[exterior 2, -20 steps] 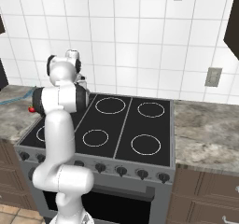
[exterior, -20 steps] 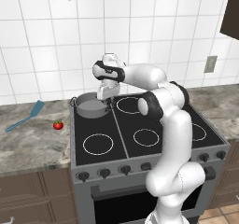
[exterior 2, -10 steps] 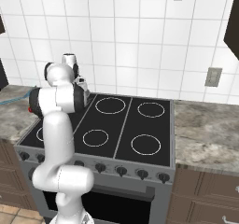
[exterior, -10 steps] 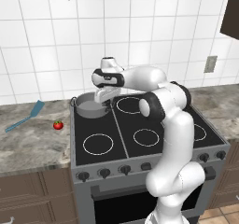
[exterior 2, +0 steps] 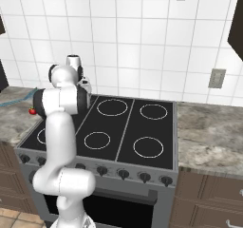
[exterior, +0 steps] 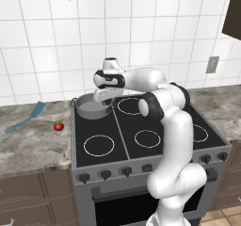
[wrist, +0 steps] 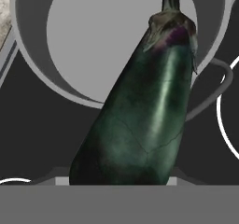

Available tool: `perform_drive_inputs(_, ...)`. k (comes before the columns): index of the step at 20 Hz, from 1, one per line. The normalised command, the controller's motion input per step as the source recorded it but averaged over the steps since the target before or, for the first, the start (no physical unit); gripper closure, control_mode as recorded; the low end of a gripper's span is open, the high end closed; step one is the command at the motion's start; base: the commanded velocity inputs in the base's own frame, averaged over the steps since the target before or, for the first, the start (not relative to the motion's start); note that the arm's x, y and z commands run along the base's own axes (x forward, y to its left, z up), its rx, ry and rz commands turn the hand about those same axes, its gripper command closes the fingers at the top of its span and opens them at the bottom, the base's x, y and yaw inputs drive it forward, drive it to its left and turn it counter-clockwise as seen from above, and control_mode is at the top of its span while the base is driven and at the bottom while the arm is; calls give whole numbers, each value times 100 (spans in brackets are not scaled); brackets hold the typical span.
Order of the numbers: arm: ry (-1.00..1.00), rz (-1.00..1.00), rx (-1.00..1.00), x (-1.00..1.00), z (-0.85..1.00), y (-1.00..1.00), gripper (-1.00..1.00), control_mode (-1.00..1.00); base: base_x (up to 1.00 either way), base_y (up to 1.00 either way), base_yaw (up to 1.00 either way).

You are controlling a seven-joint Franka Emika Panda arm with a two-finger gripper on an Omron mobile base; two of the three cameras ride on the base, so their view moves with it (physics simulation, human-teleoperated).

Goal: Put the eggplant and tomato in the pot. Retrieve the spatula and lightly stir the vegetables in the pot.

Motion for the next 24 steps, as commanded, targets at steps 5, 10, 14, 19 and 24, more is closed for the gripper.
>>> perform_drive_inputs(5,0,-4,0,39,2,16,100,-100,0,0,0)
perform_drive_inputs(10,1,0,0,24,0,27,100,-100,0,0,0)
perform_drive_inputs(14,0,0,0,9,0,24,100,-100,0,0,0)
perform_drive_inputs(19,0,0,-2,3,-18,18,100,-100,0,0,0)
perform_drive_inputs(24,0,0,-2,0,-15,14,100,-100,0,0,0)
